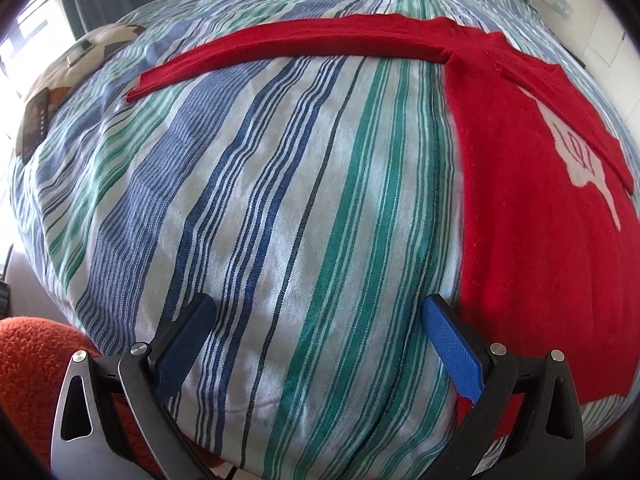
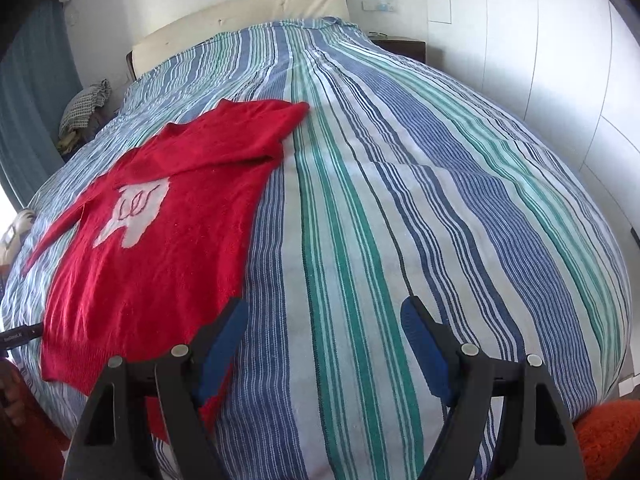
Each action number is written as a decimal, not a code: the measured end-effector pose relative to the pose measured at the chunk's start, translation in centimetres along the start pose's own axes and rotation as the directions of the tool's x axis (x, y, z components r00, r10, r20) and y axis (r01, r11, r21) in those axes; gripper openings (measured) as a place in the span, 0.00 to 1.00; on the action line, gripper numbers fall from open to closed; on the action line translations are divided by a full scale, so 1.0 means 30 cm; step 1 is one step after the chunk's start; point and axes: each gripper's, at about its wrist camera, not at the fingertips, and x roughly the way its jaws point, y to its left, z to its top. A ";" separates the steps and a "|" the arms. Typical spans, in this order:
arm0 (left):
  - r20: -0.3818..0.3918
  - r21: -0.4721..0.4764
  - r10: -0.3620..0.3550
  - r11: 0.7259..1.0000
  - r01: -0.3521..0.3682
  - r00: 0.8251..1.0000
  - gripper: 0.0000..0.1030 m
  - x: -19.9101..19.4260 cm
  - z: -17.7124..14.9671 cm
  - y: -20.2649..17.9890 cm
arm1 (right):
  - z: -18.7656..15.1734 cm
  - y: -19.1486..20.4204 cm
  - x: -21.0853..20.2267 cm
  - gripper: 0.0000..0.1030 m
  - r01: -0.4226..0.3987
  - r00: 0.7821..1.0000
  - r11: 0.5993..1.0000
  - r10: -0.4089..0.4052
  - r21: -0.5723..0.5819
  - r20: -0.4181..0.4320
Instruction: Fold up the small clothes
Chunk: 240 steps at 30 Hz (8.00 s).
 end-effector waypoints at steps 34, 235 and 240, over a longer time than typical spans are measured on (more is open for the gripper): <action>0.011 -0.005 -0.004 1.000 0.004 1.000 1.00 0.023 -0.013 -0.007 | -0.010 -0.007 0.010 0.76 0.001 1.000 1.000 -0.001 0.025 -0.016; 0.161 0.081 -0.133 0.989 0.121 0.978 0.92 -0.089 0.073 -0.062 | 0.016 -0.116 0.025 0.80 -0.022 1.000 0.980 0.024 0.198 -0.008; 0.192 0.030 -0.166 0.986 0.163 0.967 0.92 -0.110 0.081 -0.015 | 0.013 -0.120 0.026 0.80 0.015 1.000 0.982 -0.013 0.190 -0.011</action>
